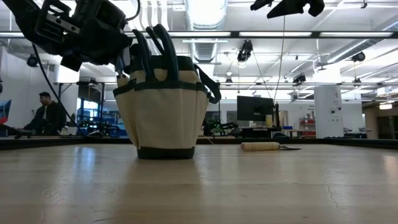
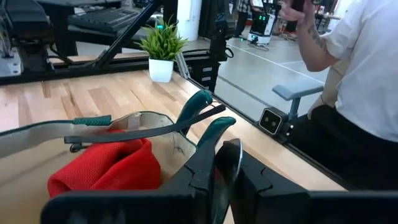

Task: Pick & Place Garden tools in Gardening bag
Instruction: Put the right brown trowel into the gardening bag, then put the brown trowel into the gardening bag

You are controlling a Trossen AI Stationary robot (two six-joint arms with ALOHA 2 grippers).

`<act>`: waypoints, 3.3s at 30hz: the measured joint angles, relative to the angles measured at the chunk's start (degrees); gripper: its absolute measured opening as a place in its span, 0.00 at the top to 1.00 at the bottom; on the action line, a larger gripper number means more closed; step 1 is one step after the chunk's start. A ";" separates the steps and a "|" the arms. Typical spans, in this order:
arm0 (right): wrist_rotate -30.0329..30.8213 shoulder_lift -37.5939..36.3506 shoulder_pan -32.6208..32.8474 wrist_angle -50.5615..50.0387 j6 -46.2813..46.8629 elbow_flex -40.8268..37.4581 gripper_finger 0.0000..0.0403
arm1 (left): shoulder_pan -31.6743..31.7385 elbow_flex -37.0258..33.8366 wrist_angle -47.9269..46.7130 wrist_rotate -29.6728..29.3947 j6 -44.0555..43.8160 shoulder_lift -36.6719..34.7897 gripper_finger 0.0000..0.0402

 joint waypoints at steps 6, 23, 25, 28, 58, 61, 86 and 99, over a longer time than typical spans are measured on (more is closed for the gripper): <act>-0.03 0.00 0.04 0.02 -0.02 0.00 0.42 | 0.02 0.00 0.00 -2.51 -0.55 -0.07 0.86; -0.24 0.02 0.04 0.00 0.00 0.00 0.42 | 0.02 0.70 -0.61 -3.15 -4.94 -1.33 0.46; -0.24 0.02 0.04 0.00 0.00 0.00 0.42 | 0.02 0.70 -0.60 -2.81 -5.22 -1.52 0.44; -0.24 0.02 0.04 0.00 0.00 0.00 0.42 | 0.07 0.90 -0.88 -2.72 -5.03 -1.90 0.42; -39.84 2.59 -9.78 -20.05 40.60 -3.21 0.42 | 6.78 13.01 -24.41 -47.30 8.98 -30.04 0.42; -48.53 4.50 -13.63 -19.34 39.89 -5.43 0.43 | 6.78 12.56 -25.67 -52.86 9.56 -30.55 0.42; -67.16 28.18 -23.41 -30.78 -22.51 4.30 0.47 | 6.75 12.35 -28.63 -53.57 9.46 -30.32 0.42; -64.42 38.85 -26.25 -36.70 -37.09 14.33 0.55 | 6.73 12.35 -28.85 -52.97 7.84 -30.34 0.42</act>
